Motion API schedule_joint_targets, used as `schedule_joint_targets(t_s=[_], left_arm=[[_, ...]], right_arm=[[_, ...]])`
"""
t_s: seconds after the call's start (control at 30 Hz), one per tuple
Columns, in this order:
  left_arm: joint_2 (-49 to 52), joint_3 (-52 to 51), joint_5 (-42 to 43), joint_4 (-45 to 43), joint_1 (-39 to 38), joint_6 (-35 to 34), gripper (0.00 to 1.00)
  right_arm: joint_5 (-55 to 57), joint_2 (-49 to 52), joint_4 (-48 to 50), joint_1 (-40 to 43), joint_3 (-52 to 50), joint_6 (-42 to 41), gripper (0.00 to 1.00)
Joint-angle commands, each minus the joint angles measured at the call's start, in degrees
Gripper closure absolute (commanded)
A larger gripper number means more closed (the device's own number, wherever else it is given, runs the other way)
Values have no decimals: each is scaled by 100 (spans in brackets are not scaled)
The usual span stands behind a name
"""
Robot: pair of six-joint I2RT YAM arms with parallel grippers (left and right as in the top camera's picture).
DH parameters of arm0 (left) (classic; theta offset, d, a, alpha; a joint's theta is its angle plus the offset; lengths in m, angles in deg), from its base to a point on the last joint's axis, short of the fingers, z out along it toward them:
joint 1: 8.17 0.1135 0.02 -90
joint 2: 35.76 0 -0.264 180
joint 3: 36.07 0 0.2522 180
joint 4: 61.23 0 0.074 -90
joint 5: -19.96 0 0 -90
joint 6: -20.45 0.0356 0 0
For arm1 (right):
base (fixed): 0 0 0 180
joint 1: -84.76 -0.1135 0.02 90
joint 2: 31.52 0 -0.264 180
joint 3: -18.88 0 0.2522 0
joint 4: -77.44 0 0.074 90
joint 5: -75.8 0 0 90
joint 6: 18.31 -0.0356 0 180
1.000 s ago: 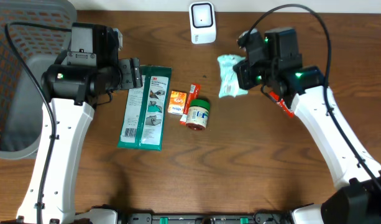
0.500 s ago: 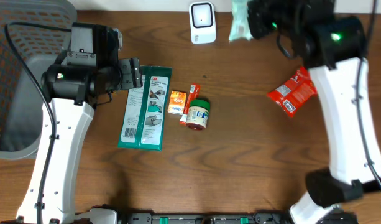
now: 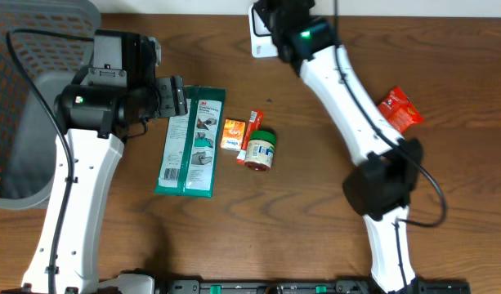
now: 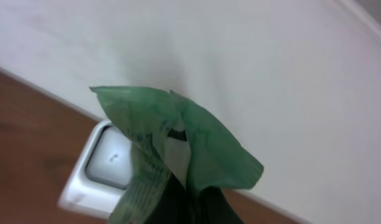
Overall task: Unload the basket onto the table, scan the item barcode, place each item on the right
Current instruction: 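Lift the pale green pouch with the right gripper toward the scanner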
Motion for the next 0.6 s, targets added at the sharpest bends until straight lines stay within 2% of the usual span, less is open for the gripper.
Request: schedule_joint_targets(t_s=[0.0, 0.1, 0.27, 0.4, 0.57], left_arm=[[0, 68, -74, 17, 24, -28, 20], [0, 68, -74, 17, 24, -28, 20], [0, 68, -74, 17, 24, -28, 20], [0, 68, -74, 17, 24, -28, 20], [0, 68, -74, 17, 24, -28, 20]], right_arm=[[1012, 588, 1025, -131, 96, 1080, 99], [1239, 1327, 2693, -210, 96, 2092, 99], [1261, 2052, 4024, -236, 96, 2660, 99], [1233, 2446, 4489, -243, 96, 2798, 99], [1191, 2618, 4164, -400, 94, 2789, 99]])
